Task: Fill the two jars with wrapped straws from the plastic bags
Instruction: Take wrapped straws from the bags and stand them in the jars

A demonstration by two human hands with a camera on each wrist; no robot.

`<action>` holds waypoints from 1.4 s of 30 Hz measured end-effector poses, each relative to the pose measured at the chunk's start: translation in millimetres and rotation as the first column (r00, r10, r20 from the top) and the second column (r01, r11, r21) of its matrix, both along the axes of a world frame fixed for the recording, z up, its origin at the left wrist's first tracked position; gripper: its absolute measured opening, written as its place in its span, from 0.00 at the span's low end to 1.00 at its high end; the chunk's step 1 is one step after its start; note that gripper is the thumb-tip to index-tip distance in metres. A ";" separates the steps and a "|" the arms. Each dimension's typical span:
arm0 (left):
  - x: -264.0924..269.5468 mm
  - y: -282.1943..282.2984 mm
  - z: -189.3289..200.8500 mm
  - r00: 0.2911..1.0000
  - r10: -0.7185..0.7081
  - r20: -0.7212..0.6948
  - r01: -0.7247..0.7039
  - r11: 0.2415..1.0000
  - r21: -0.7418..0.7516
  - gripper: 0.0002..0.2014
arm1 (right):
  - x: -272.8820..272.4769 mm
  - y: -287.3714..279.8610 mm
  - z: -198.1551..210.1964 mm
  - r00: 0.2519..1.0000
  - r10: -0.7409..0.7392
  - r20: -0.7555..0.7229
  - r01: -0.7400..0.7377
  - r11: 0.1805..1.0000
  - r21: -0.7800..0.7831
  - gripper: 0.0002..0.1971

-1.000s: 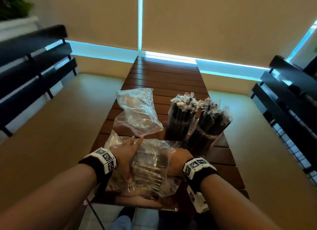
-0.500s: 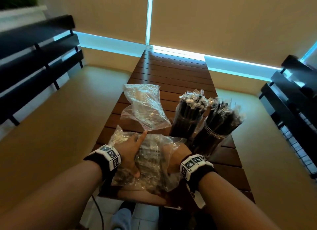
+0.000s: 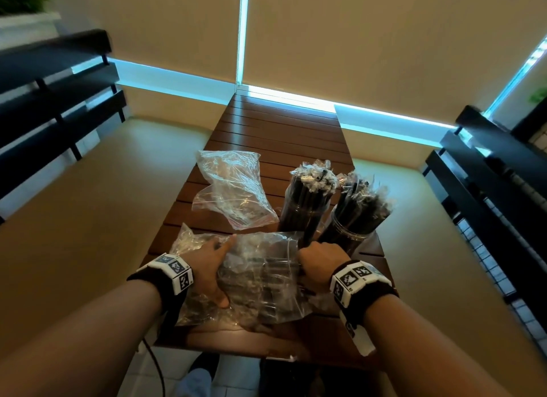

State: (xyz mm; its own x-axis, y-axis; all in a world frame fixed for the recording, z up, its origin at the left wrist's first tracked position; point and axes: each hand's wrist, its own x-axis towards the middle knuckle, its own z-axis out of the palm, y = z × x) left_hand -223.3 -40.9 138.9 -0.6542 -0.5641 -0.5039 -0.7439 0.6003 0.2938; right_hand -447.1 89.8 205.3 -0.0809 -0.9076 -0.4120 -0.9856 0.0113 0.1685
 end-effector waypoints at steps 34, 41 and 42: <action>-25.5 13.7 11.2 0.989 0.042 0.141 -0.020 0.988 -0.155 0.70 | -43.3 71.2 142.7 0.952 -0.214 -0.218 0.153 0.952 -0.265 0.12; -39.0 12.5 75.6 0.995 -0.091 -0.036 0.077 0.956 -0.285 0.44 | -52.9 78.9 124.1 0.966 -0.260 -0.007 0.241 0.903 -0.355 0.13; -42.0 15.3 88.3 0.983 -0.090 -0.157 0.035 0.946 -0.322 0.37 | -54.2 79.9 121.2 0.963 -0.266 0.041 0.262 0.892 -0.369 0.13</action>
